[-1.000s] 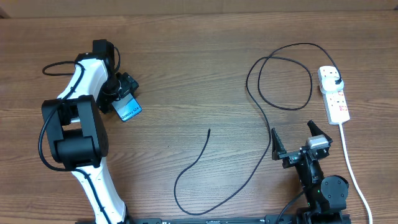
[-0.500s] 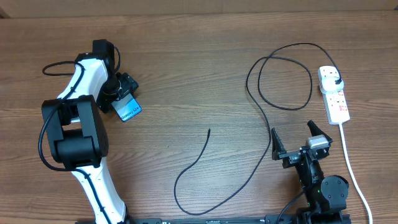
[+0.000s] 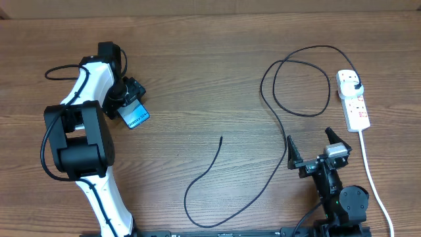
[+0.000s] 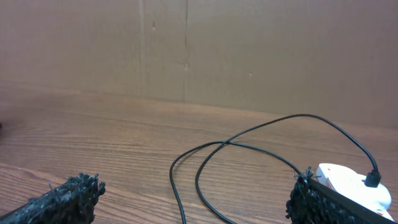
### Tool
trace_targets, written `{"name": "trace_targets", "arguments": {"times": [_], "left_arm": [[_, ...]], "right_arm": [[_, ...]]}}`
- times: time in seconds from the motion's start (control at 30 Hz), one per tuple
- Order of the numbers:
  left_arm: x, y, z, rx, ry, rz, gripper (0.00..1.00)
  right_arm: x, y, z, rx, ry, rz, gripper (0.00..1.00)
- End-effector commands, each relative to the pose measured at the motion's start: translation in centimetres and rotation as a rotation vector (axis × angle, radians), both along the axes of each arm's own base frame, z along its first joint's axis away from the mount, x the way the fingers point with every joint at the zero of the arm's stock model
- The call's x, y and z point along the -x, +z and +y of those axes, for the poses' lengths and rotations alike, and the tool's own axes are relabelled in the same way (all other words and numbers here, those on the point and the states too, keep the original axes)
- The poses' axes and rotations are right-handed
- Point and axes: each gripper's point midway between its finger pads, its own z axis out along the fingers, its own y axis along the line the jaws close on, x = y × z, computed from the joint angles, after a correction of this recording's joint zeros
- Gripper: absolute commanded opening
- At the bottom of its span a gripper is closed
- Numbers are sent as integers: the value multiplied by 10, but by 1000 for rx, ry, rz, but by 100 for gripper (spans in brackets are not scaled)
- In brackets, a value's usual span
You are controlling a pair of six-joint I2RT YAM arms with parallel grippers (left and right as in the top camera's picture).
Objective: Plug charger to phone and switch on socket
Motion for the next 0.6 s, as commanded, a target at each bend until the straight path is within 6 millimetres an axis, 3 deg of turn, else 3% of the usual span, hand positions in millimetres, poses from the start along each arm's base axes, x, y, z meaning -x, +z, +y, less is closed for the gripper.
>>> {"name": "trace_targets", "arguments": {"times": [0.0, 0.57], "left_arm": [[12, -13, 5, -8, 26, 50, 92], [13, -13, 5, -8, 26, 57, 89]], "right_arm": [[0, -2, 2, 4, 10, -5, 100], [0, -2, 2, 4, 10, -5, 100]]}}
